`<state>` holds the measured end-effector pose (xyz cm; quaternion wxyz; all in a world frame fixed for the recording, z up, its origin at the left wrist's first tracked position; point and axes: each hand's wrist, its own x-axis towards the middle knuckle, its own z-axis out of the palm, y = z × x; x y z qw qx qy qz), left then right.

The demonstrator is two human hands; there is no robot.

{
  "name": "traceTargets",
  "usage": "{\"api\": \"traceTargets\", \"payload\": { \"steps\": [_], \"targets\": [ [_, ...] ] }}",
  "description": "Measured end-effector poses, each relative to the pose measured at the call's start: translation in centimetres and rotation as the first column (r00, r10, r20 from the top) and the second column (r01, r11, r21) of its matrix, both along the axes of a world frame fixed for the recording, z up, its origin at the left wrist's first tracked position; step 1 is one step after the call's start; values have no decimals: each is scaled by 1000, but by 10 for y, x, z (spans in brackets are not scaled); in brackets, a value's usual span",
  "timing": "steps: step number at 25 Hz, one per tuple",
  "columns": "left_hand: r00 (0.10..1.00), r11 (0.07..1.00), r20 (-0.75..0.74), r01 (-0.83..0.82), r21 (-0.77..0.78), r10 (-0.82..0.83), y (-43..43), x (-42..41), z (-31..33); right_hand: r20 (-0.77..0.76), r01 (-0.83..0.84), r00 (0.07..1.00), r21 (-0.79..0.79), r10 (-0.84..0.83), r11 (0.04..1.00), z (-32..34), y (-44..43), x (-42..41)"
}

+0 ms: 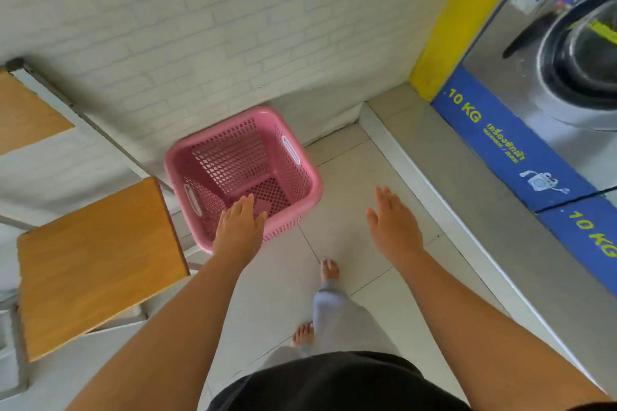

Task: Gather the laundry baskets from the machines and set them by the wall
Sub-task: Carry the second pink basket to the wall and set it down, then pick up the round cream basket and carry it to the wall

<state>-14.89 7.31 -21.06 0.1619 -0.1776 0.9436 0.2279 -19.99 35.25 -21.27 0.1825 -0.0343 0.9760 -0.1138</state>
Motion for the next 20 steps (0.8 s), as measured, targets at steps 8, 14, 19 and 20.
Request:
{"api": "traceTargets", "payload": {
  "steps": [8, 14, 19, 20],
  "targets": [
    [895, 895, -8, 446, 11, -446, 138, 6, 22, 10, 428, 904, -65, -428, 902, 12, 127, 123],
    [681, 684, -75, 729, -24, -729, 280, 23, 25, -34, 691, 719, -73, -694, 719, 21, 239, 225],
    [549, 550, -64, 835, 0, -834, 415, 78, 26, -20, 824, 562, -80, -827, 561, 17, 336, 327],
    [519, 520, -65, 854, 7, -852, 444, 93, 27, -17, 844, 531, -83, -847, 530, 17, 356, 349]
  ]
}}
